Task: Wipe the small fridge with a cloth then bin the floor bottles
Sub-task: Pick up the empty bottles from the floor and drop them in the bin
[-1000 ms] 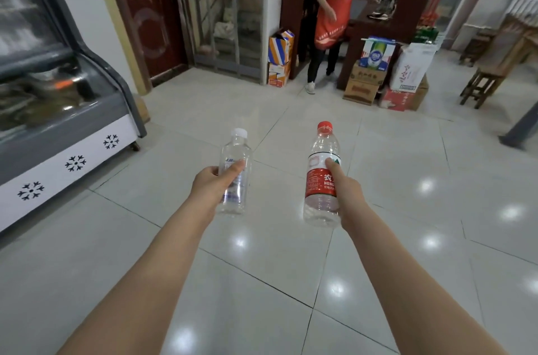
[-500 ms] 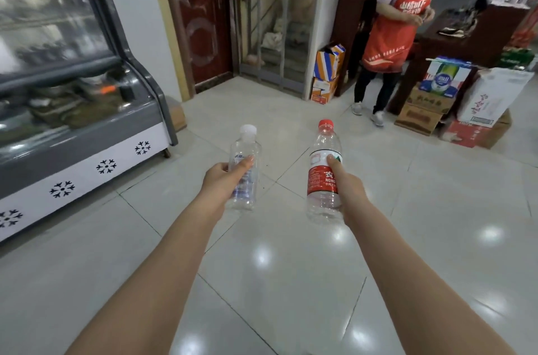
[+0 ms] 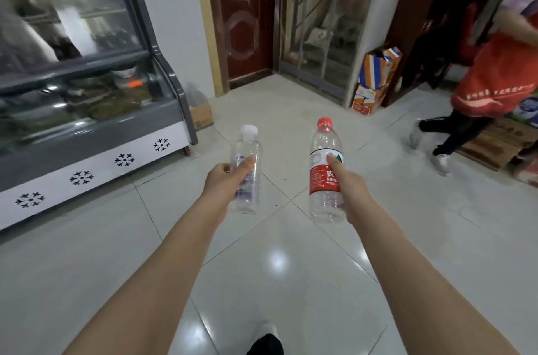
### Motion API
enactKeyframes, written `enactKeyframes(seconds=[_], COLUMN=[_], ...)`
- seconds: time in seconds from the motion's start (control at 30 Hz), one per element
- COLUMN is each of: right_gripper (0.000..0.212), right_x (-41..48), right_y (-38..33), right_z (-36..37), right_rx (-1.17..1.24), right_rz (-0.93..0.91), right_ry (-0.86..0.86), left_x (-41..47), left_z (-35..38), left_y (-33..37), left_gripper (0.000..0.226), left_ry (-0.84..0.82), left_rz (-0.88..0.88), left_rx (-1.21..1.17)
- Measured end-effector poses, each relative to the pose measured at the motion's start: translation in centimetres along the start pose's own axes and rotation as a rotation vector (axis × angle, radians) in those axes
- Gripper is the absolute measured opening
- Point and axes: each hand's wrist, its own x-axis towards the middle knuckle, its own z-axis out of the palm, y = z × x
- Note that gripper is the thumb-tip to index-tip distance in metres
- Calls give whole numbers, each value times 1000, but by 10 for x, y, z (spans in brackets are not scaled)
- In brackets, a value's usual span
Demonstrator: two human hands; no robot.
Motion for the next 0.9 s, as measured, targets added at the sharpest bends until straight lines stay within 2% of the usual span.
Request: enactKeyframes(seconds=[0.23, 0.6, 0.9], right_gripper=[51, 43, 54], right_x=[127, 308, 485], right_y=[-48, -150, -206], right_z=[18, 63, 86], right_rx=[-50, -92, -247], right_rz=[0, -5, -44], right_ry=[-26, -93, -228], left_x=[123, 297, 439], left_z=[52, 122, 180], left_y=[17, 82, 97], left_gripper=[35, 33, 53], left_ry=[45, 90, 247], left_rz=[-32, -36, -69], left_rx=[-33, -91, -136])
